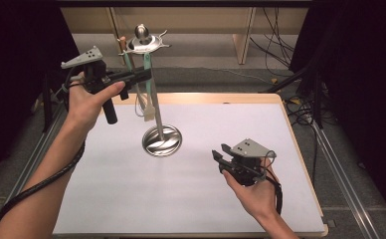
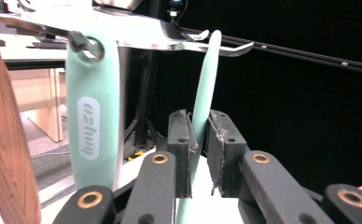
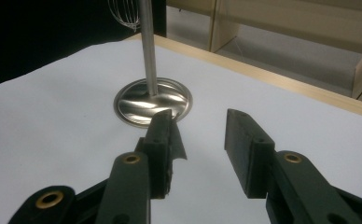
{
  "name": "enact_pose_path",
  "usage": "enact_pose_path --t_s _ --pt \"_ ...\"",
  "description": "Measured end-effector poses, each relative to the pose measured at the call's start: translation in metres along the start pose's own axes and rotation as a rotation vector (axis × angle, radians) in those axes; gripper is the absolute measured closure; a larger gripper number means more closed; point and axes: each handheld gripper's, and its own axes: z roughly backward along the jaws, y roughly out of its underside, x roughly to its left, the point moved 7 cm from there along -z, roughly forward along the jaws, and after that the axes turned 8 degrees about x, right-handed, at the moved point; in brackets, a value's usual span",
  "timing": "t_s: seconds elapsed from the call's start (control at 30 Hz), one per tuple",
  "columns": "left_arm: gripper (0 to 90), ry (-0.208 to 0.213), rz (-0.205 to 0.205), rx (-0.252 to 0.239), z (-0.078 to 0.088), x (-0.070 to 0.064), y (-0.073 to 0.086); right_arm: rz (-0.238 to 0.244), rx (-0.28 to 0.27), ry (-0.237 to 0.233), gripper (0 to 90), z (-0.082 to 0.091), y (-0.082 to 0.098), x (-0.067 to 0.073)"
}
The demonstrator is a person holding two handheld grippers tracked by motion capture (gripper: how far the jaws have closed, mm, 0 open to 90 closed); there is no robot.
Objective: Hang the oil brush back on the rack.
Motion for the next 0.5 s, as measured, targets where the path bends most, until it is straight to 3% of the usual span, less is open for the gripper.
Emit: enact_pose_path --t_s 0.07,0.13,0.23,0.27,0.37,0.43,0.47,0.5 --pt "78.7 -0.019 -0.016 -0.001 0.001 -0.001 0.0 -0.034 0.003 0.002 62.6 0.001 0.001 0.002" --pt "77.6 -0.05 -0.041 -0.008 0.002 -0.002 0.0 0.008 -0.002 0.019 62.5 0.001 0.0 -0.003" --pt "74.1 -0.109 -0.085 -0.019 0.007 -0.004 0.0 -0.02 0.001 0.01 62.4 0.001 0.001 -0.002" --pt "72.7 -0.125 -0.096 -0.023 0.009 -0.004 0.001 -0.015 0.006 -0.002 62.2 0.001 0.001 -0.001" --pt "66.3 -0.177 -0.12 -0.033 0.015 -0.006 0.004 0.011 -0.009 0.025 61.5 0.002 0.0 -0.006" --pt "63.7 -0.199 -0.13 -0.044 0.018 -0.009 0.007 -0.008 -0.006 0.01 60.9 0.001 0.001 -0.004" --pt "62.5 -0.216 -0.135 -0.052 0.02 -0.01 0.008 -0.007 -0.019 0.028 60.7 0.001 0.0 -0.006" --pt "60.6 -0.232 -0.122 -0.054 0.022 -0.013 0.01 -0.04 0.006 0.016 60.6 0.003 0.002 -0.003"
